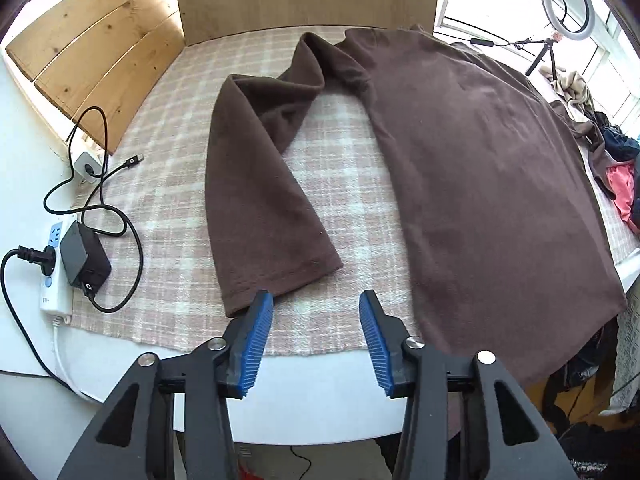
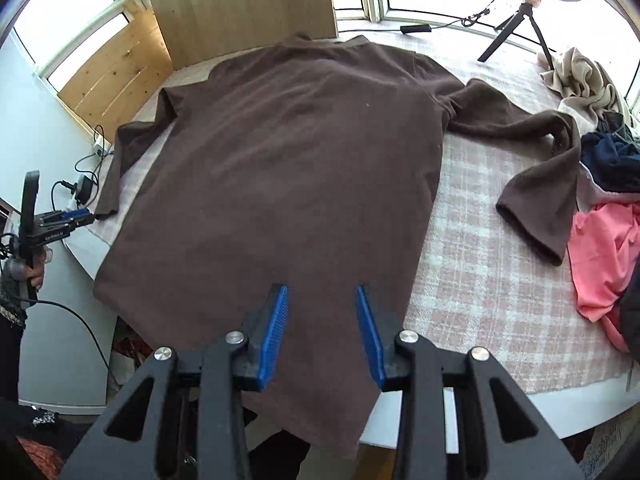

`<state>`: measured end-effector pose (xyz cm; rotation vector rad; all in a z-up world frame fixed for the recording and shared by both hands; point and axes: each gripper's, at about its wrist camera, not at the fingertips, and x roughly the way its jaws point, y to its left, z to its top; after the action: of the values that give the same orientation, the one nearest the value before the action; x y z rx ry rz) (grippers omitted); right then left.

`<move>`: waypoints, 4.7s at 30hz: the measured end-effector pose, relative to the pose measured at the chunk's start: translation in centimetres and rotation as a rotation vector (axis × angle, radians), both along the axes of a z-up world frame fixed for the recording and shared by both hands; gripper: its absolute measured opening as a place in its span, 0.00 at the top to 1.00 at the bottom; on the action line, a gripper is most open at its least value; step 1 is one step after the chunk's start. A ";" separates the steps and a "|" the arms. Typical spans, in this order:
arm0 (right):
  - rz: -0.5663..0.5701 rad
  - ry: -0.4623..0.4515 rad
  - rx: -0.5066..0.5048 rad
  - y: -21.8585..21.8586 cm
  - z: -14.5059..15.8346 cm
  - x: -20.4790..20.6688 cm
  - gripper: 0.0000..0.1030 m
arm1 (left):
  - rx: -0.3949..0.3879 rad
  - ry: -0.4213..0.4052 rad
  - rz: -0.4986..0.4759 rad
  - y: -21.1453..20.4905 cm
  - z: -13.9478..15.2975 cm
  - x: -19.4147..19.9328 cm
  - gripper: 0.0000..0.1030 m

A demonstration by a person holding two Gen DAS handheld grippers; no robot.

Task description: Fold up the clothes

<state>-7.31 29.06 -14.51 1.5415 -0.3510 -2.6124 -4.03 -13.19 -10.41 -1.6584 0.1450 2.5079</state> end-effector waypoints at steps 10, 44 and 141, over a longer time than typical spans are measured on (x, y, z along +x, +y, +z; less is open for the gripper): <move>0.180 0.141 0.026 -10.7 7.5 -15.9 0.49 | -0.076 -0.045 -0.158 2.0 -4.8 -5.2 0.52; 0.585 -0.132 0.314 -30.2 -11.9 -34.6 0.49 | 0.000 -0.048 0.195 -19.7 0.2 -11.1 0.62; 0.468 -0.138 -0.135 -12.8 2.6 -26.3 0.91 | -0.127 0.318 -0.176 -5.8 21.3 -0.2 0.97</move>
<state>-33.64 16.23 -11.87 1.5394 -0.1467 -2.0932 -4.22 -18.99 10.85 -1.2101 0.4684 2.6503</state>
